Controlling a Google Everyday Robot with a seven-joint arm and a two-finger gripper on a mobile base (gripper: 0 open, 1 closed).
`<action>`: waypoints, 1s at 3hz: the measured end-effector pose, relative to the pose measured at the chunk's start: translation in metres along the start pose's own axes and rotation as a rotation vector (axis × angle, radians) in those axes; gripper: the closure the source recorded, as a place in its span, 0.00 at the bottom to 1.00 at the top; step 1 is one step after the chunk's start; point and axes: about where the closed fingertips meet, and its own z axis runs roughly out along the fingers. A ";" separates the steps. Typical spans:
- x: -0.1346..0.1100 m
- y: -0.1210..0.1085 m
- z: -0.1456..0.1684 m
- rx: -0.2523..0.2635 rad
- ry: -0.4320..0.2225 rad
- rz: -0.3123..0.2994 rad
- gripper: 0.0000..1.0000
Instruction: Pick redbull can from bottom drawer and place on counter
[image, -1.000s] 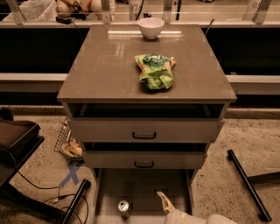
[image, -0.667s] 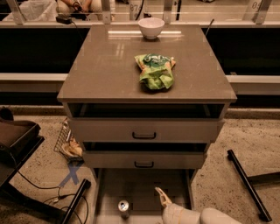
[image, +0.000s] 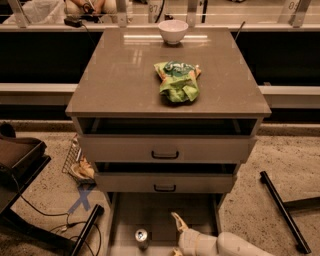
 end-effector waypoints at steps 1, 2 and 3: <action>0.024 0.005 0.032 -0.044 -0.020 0.009 0.00; 0.030 0.005 0.045 -0.056 -0.028 0.018 0.00; 0.035 0.012 0.063 -0.081 -0.042 0.039 0.00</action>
Offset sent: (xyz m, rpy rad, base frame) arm 0.0076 0.0193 -0.0362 0.0227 0.0205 0.0407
